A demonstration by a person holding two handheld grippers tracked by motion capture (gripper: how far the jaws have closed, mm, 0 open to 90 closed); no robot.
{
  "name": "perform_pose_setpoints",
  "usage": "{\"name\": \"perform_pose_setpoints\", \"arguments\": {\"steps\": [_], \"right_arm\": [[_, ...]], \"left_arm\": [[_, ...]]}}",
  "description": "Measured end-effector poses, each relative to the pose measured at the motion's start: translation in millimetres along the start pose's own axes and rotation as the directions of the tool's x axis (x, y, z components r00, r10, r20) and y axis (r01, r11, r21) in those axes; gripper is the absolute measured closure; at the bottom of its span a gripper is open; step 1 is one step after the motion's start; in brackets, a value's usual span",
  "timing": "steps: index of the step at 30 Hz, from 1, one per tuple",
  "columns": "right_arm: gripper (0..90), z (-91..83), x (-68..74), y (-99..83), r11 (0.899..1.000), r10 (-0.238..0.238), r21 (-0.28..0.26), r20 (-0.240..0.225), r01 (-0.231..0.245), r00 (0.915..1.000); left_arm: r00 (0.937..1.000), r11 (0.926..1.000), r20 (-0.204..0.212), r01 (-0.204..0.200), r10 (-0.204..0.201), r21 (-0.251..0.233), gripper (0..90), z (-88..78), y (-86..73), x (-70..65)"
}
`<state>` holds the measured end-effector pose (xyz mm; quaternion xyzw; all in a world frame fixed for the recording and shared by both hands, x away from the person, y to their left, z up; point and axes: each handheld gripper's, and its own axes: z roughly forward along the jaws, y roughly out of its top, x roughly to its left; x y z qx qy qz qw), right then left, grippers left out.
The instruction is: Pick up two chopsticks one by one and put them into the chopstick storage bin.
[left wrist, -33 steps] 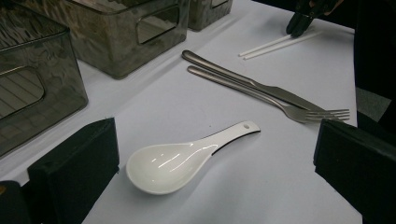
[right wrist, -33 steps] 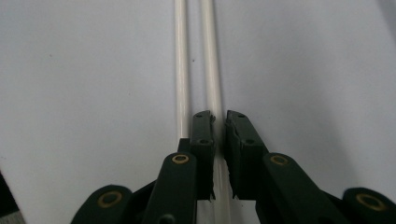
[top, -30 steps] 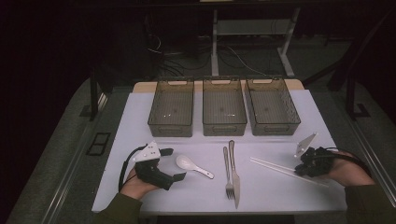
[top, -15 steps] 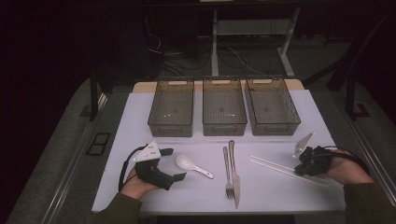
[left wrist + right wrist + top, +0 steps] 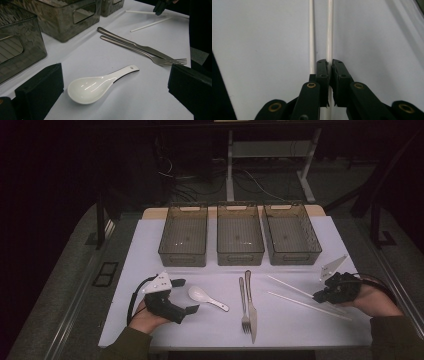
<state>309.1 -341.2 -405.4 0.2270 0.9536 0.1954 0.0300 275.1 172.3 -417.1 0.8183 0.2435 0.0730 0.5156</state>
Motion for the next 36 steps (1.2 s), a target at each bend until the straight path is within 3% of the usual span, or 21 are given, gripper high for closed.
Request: {"name": "perform_pose_setpoints", "arguments": {"steps": [3,9,13,24,26,36], "right_arm": [[84.1,-4.8,1.8,1.5,0.998,0.031,-0.057,-0.019,-0.032,0.9993],[84.1,-8.5,3.4,7.4,0.993,0.073,-0.094,-0.021,-0.075,0.9971],[84.1,-11.8,4.6,13.7,0.984,0.114,-0.134,-0.023,-0.116,0.9932],[84.1,-15.4,4.7,33.9,0.971,0.192,-0.146,-0.012,-0.192,0.9813],[84.1,-14.6,3.6,40.8,0.964,0.211,-0.16,-0.015,-0.211,0.9773],[84.0,-12.5,5.4,62.3,0.951,0.234,-0.201,-0.028,-0.234,0.9719]], "left_arm": [[1.0,1.0,-0.001,0.001,-0.001,0.0,0.0,0.3,-0.2,0.0],[1.0,1.0,0.001,0.006,-0.006,0.0,0.0,0.7,-0.7,0.5],[0.9999,0.9999,0.003,0.015,-0.015,-0.002,0.0,0.6,-0.9,0.4],[0.9999,0.9999,-0.001,0.017,-0.017,-0.001,0.0,0.7,-1.1,0.5],[0.9998,0.9998,-0.003,0.021,-0.021,-0.004,0.0,0.7,-1.1,0.6],[0.9997,0.9998,-0.012,0.019,-0.019,-0.007,0.0,0.6,-1.4,0.6]]}}
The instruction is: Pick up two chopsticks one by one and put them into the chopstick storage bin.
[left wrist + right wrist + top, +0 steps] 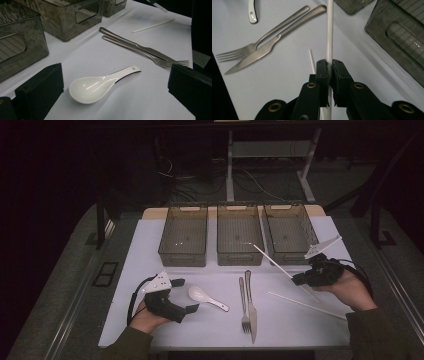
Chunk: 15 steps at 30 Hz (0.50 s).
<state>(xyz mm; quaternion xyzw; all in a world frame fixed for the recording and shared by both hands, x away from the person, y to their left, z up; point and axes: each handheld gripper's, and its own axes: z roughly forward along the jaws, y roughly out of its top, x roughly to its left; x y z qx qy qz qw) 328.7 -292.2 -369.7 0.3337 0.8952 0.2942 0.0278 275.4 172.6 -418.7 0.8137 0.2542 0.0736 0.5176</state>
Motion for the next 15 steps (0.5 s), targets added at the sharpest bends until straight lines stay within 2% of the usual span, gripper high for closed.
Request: {"name": "perform_pose_setpoints", "arguments": {"steps": [8,11,15], "right_arm": [[84.0,6.6,7.2,15.5,1.0,0.008,-0.028,0.0,-0.008,1.0],[84.0,12.8,10.3,25.8,0.999,0.022,-0.034,-0.014,-0.023,0.9997],[84.0,19.1,12.8,38.2,0.999,0.032,-0.033,-0.004,-0.032,0.9995]], "left_arm": [[1.0,1.0,0.001,-0.004,0.004,-0.003,0.0,-0.1,0.1,-0.2],[1.0,0.9999,0.001,-0.01,0.01,-0.007,0.0,0.0,0.6,-0.9],[1.0,0.9999,0.001,-0.01,0.01,-0.011,0.0,-0.1,0.8,-1.4]]}}
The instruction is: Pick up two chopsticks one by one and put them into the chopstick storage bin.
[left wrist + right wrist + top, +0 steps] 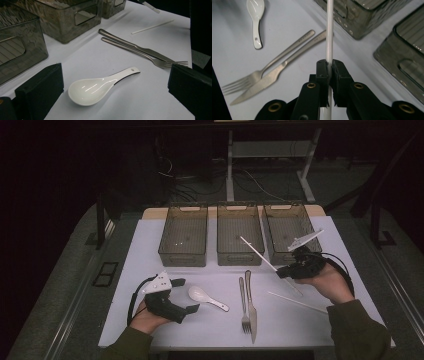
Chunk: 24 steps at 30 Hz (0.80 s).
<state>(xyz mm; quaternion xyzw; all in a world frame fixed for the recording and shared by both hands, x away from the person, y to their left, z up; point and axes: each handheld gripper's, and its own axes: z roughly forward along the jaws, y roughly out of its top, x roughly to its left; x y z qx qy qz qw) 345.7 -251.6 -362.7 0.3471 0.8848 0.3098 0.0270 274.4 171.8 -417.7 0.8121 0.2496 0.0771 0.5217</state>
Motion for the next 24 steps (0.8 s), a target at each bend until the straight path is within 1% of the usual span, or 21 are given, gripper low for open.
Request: {"name": "perform_pose_setpoints", "arguments": {"steps": [5,6,8,9,10,11,12,13,16,17,18,20,21,22,23,24], "right_arm": [[84.0,3.6,4.5,17.3,1.0,0.012,-0.005,-0.004,-0.012,0.9999],[84.0,3.6,4.5,17.3,1.0,0.012,-0.005,-0.004,-0.012,0.9999],[84.1,5.3,5.9,26.7,1.0,0.022,-0.014,-0.006,-0.023,0.9997],[84.1,5.3,5.9,26.7,1.0,0.022,-0.014,-0.006,-0.023,0.9997],[84.0,6.3,7.3,32.5,0.999,0.025,-0.022,0.0,-0.025,0.9997],[84.0,6.3,7.3,32.5,0.999,0.025,-0.022,0.0,-0.025,0.9997],[84.0,7.9,8.6,38.0,0.999,0.034,-0.028,-0.006,-0.034,0.9994],[84.1,8.8,9.9,41.1,0.999,0.031,-0.029,0.002,-0.031,0.9995],[84.1,12.0,12.7,50.2,0.999,0.032,-0.03,0.007,-0.032,0.9995],[84.1,12.0,12.7,50.2,0.999,0.032,-0.03,0.007,-0.032,0.9995],[84.0,14.2,14.0,56.2,0.999,0.033,-0.029,0.003,-0.033,0.9994],[84.0,16.7,14.6,62.1,0.999,0.035,-0.031,0.002,-0.035,0.9994],[84.0,16.7,14.6,62.1,0.999,0.035,-0.031,0.002,-0.035,0.9994],[84.1,19.4,15.3,68.0,0.999,0.038,-0.028,0.004,-0.038,0.9993],[84.1,19.4,15.3,68.0,0.999,0.038,-0.028,0.004,-0.038,0.9993],[84.0,21.9,16.0,74.2,0.999,0.043,-0.032,0.004,-0.043,0.9991]], "left_arm": [[1.0,0.9999,-0.001,-0.009,0.01,0.005,0.0,0.9,0.2,-1.2],[1.0,0.9999,-0.001,-0.009,0.01,0.005,0.0,0.9,0.2,-1.2],[0.9999,0.9999,0.0,-0.01,0.01,0.004,0.0,0.9,0.4,-1.4],[0.9999,0.9999,-0.001,-0.011,0.011,0.004,0.0,0.7,0.4,-1.5],[1.0,0.9999,-0.001,-0.01,0.01,0.003,0.0,0.6,0.4,-1.5],[1.0,1.0,-0.001,-0.009,0.009,0.002,0.0,0.5,0.4,-1.5],[0.9999,0.9999,-0.001,-0.01,0.01,0.002,0.0,0.3,0.4,-1.4],[1.0,1.0,-0.001,-0.01,0.01,0.001,0.0,0.1,0.3,-1.3],[0.9999,0.9999,0.001,-0.011,0.011,0.001,0.0,0.2,0.4,-1.7],[0.9999,0.9999,0.001,-0.012,0.012,0.001,0.0,0.2,0.4,-1.7],[0.9999,0.9999,0.001,-0.012,0.012,0.001,0.0,0.3,0.5,-1.8],[0.9999,0.9999,-0.006,-0.014,0.014,0.004,0.0,0.2,0.4,-2.1],[0.9999,0.9999,-0.006,-0.014,0.014,0.004,0.0,0.2,0.4,-2.1],[0.9999,0.9999,-0.007,-0.015,0.015,0.005,0.0,0.2,0.3,-2.1],[0.9999,0.9999,-0.006,-0.013,0.013,0.004,0.0,0.1,0.3,-2.1],[0.9998,0.9999,-0.008,-0.016,0.016,0.004,0.0,0.0,0.4,-2.1]]}}
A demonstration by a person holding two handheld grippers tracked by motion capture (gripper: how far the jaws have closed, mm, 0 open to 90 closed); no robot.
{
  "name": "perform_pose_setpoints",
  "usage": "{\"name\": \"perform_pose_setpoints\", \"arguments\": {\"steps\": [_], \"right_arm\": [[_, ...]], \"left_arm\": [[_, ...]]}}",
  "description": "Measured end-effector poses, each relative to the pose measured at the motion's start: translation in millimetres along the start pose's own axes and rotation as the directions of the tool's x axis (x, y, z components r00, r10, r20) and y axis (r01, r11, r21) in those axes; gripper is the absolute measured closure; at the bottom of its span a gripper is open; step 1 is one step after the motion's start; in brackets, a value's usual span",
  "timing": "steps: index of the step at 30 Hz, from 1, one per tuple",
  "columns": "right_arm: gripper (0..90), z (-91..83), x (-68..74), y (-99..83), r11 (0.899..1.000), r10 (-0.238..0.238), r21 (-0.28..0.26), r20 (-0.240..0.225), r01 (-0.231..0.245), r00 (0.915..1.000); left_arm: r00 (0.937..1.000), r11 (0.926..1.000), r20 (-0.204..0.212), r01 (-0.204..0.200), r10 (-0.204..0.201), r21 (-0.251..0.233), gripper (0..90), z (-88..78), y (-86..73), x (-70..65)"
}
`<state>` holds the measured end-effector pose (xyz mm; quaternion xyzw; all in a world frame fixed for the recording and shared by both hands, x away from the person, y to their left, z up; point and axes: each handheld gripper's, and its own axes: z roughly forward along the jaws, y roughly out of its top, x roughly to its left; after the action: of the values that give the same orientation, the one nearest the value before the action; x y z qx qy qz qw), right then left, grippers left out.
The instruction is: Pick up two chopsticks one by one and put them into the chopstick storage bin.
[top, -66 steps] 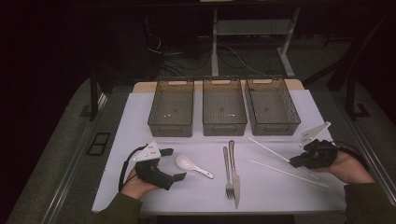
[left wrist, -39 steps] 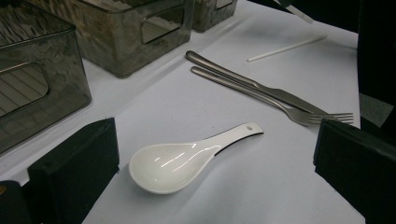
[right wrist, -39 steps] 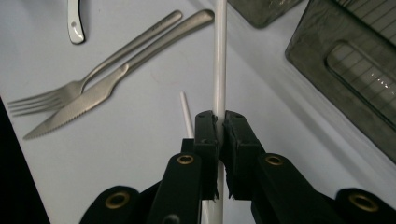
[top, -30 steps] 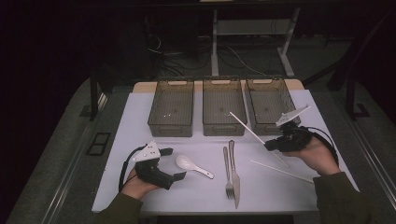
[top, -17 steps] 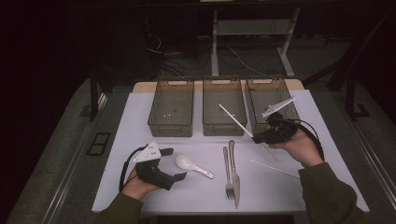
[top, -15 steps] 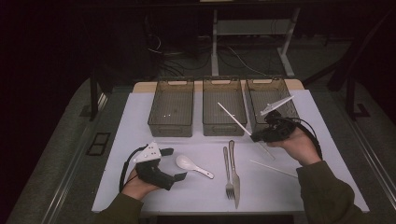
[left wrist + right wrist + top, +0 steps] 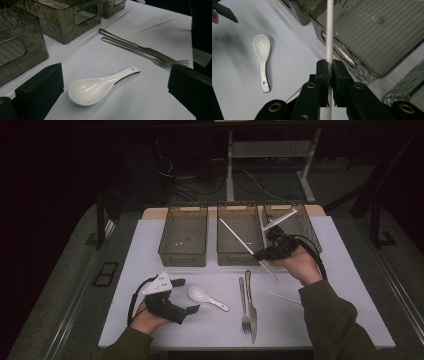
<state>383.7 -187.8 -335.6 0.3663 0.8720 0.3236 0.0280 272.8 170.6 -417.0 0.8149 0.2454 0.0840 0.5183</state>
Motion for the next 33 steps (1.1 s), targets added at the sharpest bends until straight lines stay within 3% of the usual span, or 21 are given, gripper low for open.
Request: {"name": "perform_pose_setpoints", "arguments": {"steps": [21,33], "right_arm": [[84.0,28.1,6.4,58.4,1.0,0.022,0.008,-0.015,-0.022,0.9997],[84.0,57.8,13.1,96.7,0.998,0.058,-0.002,-0.047,-0.058,0.9972]], "left_arm": [[0.9999,0.9999,-0.011,-0.007,0.007,-0.01,0.0,1.7,-2.0,-1.8],[1.0,0.9999,-0.004,-0.005,0.004,-0.016,0.0,1.2,-2.4,-2.7]]}}
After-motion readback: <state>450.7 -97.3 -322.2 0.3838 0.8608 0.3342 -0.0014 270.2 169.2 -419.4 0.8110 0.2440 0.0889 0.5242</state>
